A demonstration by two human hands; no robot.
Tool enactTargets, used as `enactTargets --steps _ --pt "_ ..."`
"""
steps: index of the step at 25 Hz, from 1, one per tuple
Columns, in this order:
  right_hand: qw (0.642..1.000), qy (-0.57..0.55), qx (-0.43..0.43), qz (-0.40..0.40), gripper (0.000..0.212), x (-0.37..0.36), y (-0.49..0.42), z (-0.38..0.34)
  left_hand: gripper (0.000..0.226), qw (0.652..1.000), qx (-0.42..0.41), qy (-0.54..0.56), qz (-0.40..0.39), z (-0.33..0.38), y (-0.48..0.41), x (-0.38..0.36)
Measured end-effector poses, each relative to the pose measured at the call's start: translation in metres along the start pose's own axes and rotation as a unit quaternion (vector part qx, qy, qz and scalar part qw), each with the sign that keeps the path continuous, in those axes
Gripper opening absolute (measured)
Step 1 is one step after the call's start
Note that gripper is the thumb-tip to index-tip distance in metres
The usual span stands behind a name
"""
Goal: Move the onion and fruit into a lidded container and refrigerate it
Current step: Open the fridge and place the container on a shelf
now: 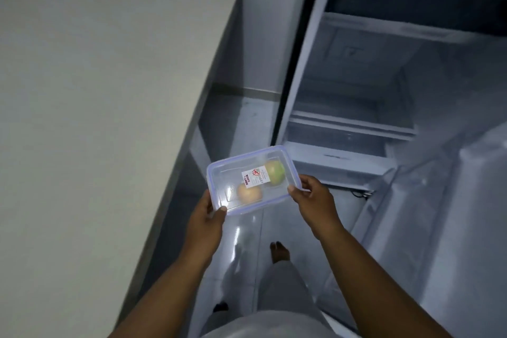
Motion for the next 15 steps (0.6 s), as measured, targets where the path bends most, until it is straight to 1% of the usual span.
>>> enactTargets --steps 4,7,10,12,15 --pt "0.995 -0.044 -0.042 0.082 0.023 0.080 -0.067 0.023 0.047 0.995 -0.003 -0.045 -0.084 0.038 -0.067 -0.099" --pt "0.986 -0.083 -0.048 0.137 0.023 0.124 -0.132 0.045 0.043 0.991 -0.019 -0.055 -0.118 0.053 -0.131 -0.172" --pt "0.976 -0.105 -0.050 0.182 0.023 0.155 -0.193 0.071 0.043 0.987 -0.027 -0.043 -0.153 0.054 -0.190 -0.231" --pt "0.973 -0.106 -0.046 0.198 0.022 0.173 -0.233 0.091 0.045 0.984 -0.031 -0.048 -0.166 0.048 -0.228 -0.266" --pt "0.975 -0.096 -0.048 0.193 0.014 0.190 -0.286 0.105 0.047 0.980 -0.048 -0.056 -0.183 0.045 -0.275 -0.302"
Point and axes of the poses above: each hand's wrist, its own y-axis away from the middle knuckle, its own x-axis out of the back of the hand, z = x × y, the point moved 4 cm from there along -y, towards the middle knuckle, and after that the axes turned 6 degrees about -y, right-handed, at the moved point
